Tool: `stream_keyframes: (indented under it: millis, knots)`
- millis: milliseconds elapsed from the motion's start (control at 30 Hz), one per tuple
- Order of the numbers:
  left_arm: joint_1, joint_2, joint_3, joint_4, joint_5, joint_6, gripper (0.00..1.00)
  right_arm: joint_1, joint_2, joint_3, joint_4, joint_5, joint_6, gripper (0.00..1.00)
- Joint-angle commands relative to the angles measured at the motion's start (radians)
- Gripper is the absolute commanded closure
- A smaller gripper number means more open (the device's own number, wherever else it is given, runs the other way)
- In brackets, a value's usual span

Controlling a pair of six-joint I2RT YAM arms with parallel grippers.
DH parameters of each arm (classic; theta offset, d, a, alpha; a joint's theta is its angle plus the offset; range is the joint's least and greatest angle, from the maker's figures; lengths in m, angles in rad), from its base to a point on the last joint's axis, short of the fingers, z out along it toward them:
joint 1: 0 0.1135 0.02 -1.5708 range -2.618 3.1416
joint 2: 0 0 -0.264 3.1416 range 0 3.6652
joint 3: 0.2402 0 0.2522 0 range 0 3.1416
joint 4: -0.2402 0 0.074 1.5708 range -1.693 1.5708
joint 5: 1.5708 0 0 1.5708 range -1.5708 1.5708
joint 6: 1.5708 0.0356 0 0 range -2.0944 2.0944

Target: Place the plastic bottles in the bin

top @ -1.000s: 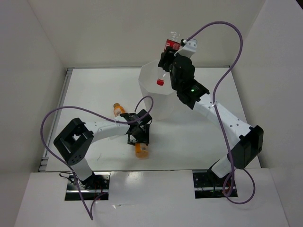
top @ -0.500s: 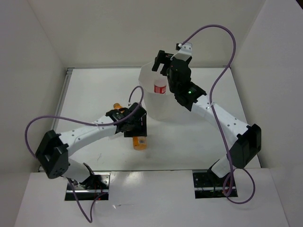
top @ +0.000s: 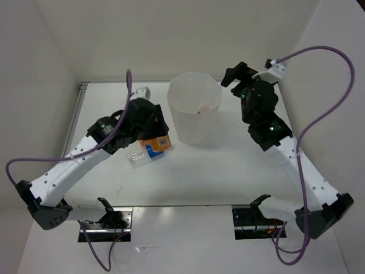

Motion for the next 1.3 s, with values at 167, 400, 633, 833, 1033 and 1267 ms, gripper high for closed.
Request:
stream_keyframes:
  millis: [167, 400, 633, 833, 1033, 1267]
  knots:
    - [0.009, 0.268, 0.587, 0.227, -0.156, 0.366, 0.45, -0.05, -0.128, -0.084, -0.125, -0.002, 0.079, 0.0]
    - [0.009, 0.694, 1.078, 0.2, -0.094, 0.577, 0.28, -0.118, -0.211, -0.159, -0.114, -0.062, 0.141, 0.0]
    - [0.009, 1.022, 1.623, -0.001, -0.143, 0.587, 0.17, -0.136, -0.211, -0.168, -0.125, -0.061, 0.141, 0.0]
    - [0.019, 0.971, 1.523, -0.001, -0.142, 0.558, 0.0, -0.136, -0.222, -0.177, -0.125, -0.08, 0.129, 0.0]
    - [0.019, 0.873, 1.513, -0.095, -0.151, 0.535, 0.0, -0.106, -0.183, -0.127, -0.18, -0.206, 0.061, 0.0]
    - [0.065, 0.576, 1.092, -0.283, -0.248, 0.269, 0.0, 0.042, -0.125, -0.026, -0.143, -0.483, -0.155, 0.0]
